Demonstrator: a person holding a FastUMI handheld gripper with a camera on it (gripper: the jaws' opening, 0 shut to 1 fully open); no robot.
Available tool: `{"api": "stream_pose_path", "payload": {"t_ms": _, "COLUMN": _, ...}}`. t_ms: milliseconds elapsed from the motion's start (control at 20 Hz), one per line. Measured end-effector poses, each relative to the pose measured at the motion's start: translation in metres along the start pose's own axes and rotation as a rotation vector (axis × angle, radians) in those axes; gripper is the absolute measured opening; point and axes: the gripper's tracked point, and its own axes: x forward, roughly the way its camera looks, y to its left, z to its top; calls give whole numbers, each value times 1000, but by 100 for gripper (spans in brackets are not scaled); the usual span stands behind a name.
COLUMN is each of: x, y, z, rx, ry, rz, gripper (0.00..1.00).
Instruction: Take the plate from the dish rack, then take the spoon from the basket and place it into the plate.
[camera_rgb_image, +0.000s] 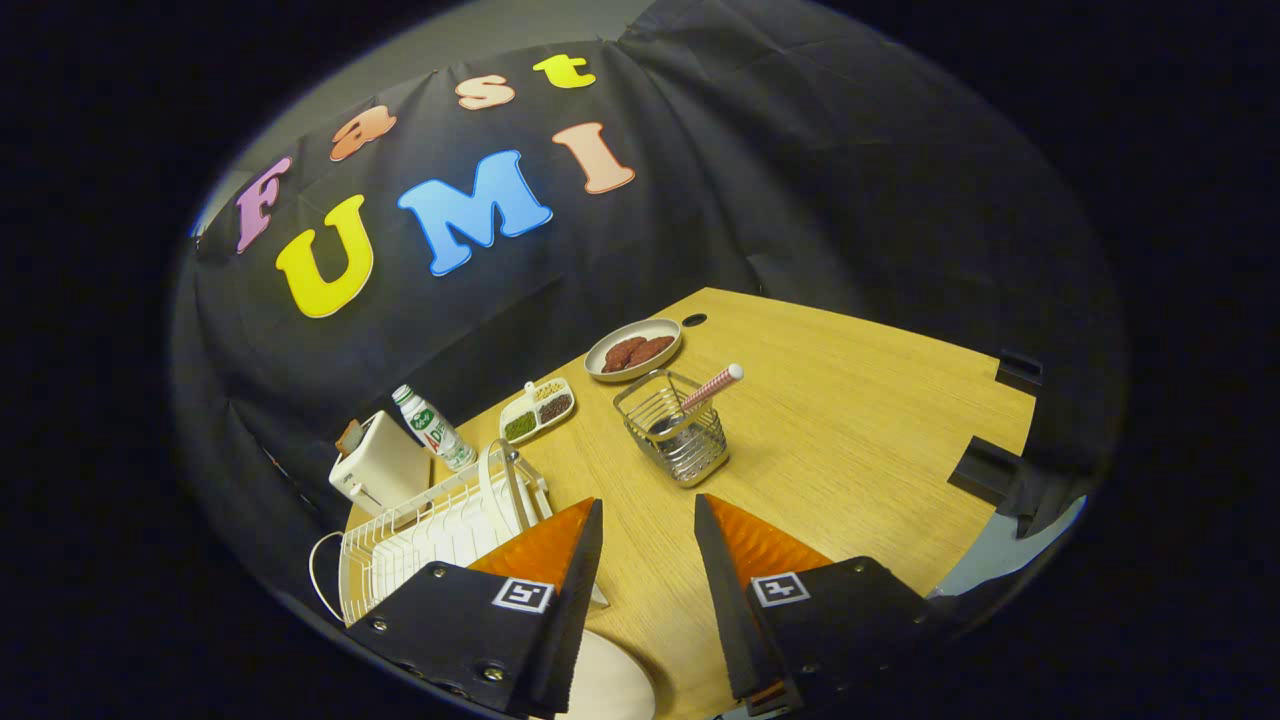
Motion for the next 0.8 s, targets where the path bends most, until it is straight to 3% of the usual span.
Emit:
{"api": "stream_pose_path", "payload": {"t_ms": 500, "x": 66, "y": -43, "z": 34, "rx": 126, "ry": -57, "rz": -105, "gripper": 57}}
{"api": "stream_pose_path", "payload": {"t_ms": 800, "x": 93, "y": -52, "z": 50, "rx": 215, "ry": -85, "rz": -101, "gripper": 57}}
